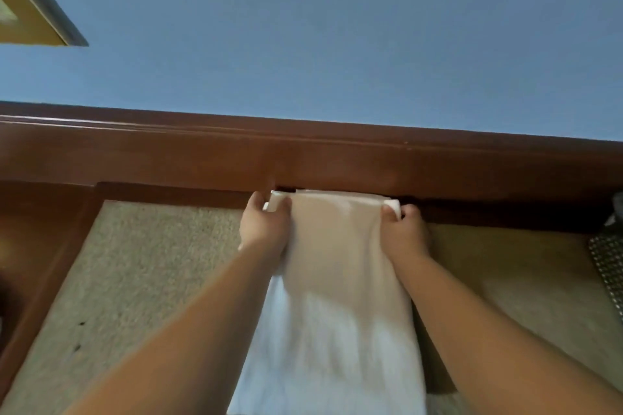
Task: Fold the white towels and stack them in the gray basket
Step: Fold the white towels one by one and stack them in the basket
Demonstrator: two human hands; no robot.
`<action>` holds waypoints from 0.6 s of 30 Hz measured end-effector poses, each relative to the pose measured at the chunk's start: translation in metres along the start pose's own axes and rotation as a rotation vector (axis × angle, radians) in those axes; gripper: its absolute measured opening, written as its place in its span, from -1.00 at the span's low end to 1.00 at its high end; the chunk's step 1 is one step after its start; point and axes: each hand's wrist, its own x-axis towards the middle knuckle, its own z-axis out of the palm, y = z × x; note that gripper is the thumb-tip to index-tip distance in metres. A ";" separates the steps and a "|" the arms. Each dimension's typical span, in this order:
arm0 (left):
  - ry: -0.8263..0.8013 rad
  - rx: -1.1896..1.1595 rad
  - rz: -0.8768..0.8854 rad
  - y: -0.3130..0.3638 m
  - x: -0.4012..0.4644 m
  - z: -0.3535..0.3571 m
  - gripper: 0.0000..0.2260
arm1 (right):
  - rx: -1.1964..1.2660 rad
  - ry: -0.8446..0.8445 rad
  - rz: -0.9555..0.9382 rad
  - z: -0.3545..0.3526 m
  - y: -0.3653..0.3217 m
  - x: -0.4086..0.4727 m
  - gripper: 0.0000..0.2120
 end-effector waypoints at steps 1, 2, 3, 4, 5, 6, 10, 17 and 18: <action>-0.002 0.001 0.004 0.002 -0.002 0.000 -0.60 | -0.005 0.014 -0.016 0.001 -0.004 0.000 -0.70; 0.003 0.007 0.019 0.004 -0.004 0.000 -0.50 | -0.012 0.031 -0.027 0.000 -0.007 0.000 -0.70; 0.017 0.010 0.041 0.006 -0.005 -0.001 -0.45 | -0.026 0.059 -0.035 -0.001 -0.009 0.001 -0.69; 0.032 0.006 0.058 0.007 -0.006 -0.001 -0.44 | -0.040 0.087 -0.044 -0.003 -0.010 0.001 -0.69; 0.040 0.005 0.061 0.008 -0.007 -0.001 -0.43 | -0.051 0.109 -0.049 -0.005 -0.011 0.000 -0.69; 0.041 0.023 0.060 0.010 -0.009 -0.002 -0.43 | -0.058 0.119 -0.051 -0.006 -0.012 -0.001 -0.70; 0.134 0.195 0.013 0.023 -0.017 0.001 -0.47 | -0.102 0.112 0.015 -0.015 -0.024 -0.012 -0.71; 0.080 0.599 0.752 0.000 -0.077 0.005 -0.63 | -0.226 0.122 -0.309 -0.002 -0.040 -0.104 -0.45; -0.044 0.709 0.731 -0.013 -0.073 0.005 -0.56 | -0.326 0.043 -0.346 0.007 -0.028 -0.109 -0.43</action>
